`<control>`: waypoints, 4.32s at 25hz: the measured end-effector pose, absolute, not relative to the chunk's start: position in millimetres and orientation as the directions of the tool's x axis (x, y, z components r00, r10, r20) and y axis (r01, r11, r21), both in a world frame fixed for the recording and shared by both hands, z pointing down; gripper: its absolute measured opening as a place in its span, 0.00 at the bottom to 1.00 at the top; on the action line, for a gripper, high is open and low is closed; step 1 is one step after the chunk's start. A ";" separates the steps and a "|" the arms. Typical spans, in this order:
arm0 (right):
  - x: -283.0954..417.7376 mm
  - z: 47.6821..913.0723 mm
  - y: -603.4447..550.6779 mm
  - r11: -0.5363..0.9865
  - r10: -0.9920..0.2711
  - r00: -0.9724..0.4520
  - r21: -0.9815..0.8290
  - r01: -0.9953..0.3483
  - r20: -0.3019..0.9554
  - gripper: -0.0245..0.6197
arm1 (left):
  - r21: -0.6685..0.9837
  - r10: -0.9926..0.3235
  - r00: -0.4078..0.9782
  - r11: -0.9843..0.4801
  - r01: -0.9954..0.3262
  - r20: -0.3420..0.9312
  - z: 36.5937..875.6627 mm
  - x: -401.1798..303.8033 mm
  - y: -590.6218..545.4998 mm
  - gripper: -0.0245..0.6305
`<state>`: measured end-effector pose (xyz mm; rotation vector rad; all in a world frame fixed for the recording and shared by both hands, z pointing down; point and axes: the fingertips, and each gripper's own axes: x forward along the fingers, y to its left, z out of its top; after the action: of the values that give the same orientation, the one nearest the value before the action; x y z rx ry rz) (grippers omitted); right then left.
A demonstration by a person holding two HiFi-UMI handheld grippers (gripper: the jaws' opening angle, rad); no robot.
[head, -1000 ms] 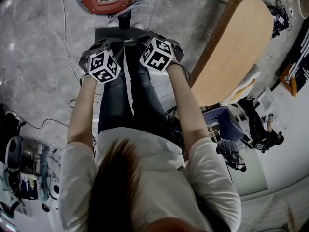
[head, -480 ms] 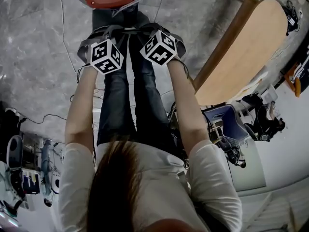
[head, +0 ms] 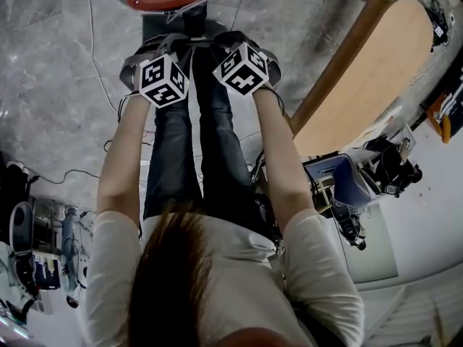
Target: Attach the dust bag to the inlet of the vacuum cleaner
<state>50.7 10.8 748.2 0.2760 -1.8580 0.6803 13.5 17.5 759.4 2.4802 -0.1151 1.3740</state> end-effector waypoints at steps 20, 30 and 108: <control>49.0 755.1 -4.8 0.802 0.070 -0.391 -0.285 -0.525 0.918 0.12 | 0.222 0.029 0.528 -0.926 -0.306 0.849 767.1 10.6 3.3 0.11; 46.7 761.2 -9.6 0.802 0.062 -0.387 -0.277 -0.530 0.920 0.11 | 0.200 0.038 0.513 -0.944 -0.264 0.857 771.8 7.9 -3.9 0.11; 49.7 771.1 -47.7 0.750 -0.041 -0.382 -0.224 -0.622 0.923 0.15 | 0.361 0.078 0.582 -0.848 -0.388 0.809 772.7 15.2 -26.4 0.12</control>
<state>49.7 -47.7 771.1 0.5098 -1.8791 0.6797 15.2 -26.4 772.7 2.3036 -0.2469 1.2128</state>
